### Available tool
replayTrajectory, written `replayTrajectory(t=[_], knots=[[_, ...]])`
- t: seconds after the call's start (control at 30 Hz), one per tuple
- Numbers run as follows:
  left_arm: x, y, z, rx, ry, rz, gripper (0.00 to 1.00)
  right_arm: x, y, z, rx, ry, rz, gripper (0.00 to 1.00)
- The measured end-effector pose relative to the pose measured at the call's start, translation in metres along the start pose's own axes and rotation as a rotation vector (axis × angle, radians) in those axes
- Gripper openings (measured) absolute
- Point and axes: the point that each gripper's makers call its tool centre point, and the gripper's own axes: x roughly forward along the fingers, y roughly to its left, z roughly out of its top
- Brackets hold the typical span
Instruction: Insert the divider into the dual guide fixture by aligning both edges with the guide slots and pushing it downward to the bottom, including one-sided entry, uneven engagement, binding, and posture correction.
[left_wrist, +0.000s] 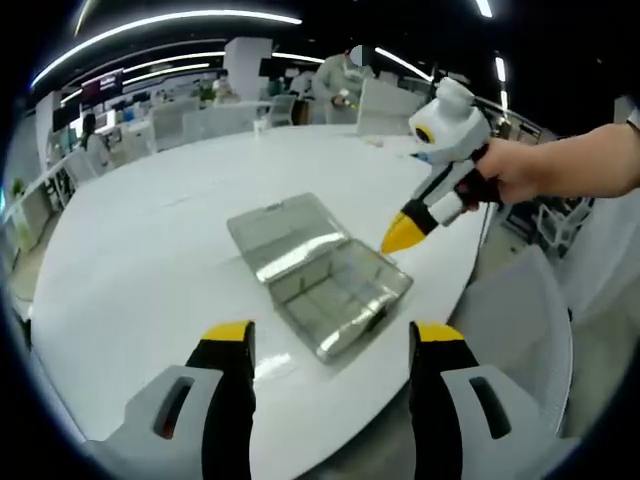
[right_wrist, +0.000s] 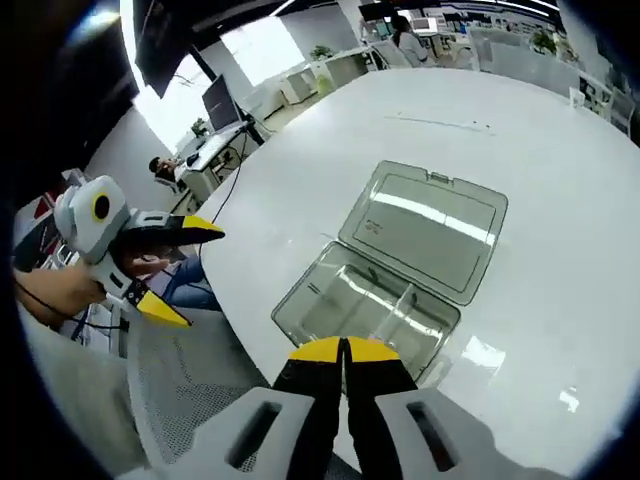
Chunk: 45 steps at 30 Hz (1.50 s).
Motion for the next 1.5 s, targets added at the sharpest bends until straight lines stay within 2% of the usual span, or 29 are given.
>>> replayTrajectory(t=[0.03,0.13,0.27,0.37,0.4,0.47,0.57,0.63,0.7,0.73,1.07,1.3,1.5], knots=[[0.001,0.001,-0.001,0.001,0.007,0.003,0.59,-0.001,0.001,0.002,-0.025,-0.019,0.011,0.0],[0.002,0.004,-0.001,0.003,0.02,0.01,0.59,-0.005,0.003,0.005,-0.021,-0.067,0.031,0.0],[0.004,0.007,-0.003,-0.005,0.037,0.016,0.59,-0.012,0.002,0.008,-0.108,-0.124,0.035,0.0],[0.006,0.011,-0.005,-0.008,0.057,0.02,0.6,-0.018,0.003,0.013,-0.122,-0.18,0.048,0.0],[0.007,0.012,-0.005,-0.013,0.062,0.022,0.6,-0.02,0.005,0.016,-0.153,-0.209,0.059,0.0],[0.008,0.014,-0.007,-0.024,0.077,0.021,0.6,-0.023,0.005,0.017,-0.18,-0.226,0.06,0.0],[0.011,0.02,-0.014,-0.055,0.106,0.025,0.6,-0.029,0.012,0.021,-0.151,-0.279,0.119,0.0],[0.012,0.022,-0.015,-0.075,0.114,0.026,0.6,-0.032,0.013,0.025,-0.21,-0.313,0.127,0.0],[0.013,0.026,-0.018,-0.082,0.125,0.034,0.59,-0.035,0.013,0.023,-0.203,-0.305,0.128,0.0],[0.013,0.028,-0.02,-0.087,0.131,0.036,0.59,-0.035,0.013,0.022,-0.201,-0.304,0.132,0.04],[0.023,0.051,-0.036,-0.14,0.211,0.072,0.58,-0.04,0.013,0.013,-0.262,-0.295,0.134,0.15],[0.033,0.057,-0.043,-0.167,0.258,0.084,0.56,-0.041,0.011,0.004,-0.298,-0.286,0.13,0.19],[0.041,0.06,-0.048,-0.17,0.301,0.097,0.55,-0.037,0.011,-0.007,-0.321,-0.259,0.121,0.27]])
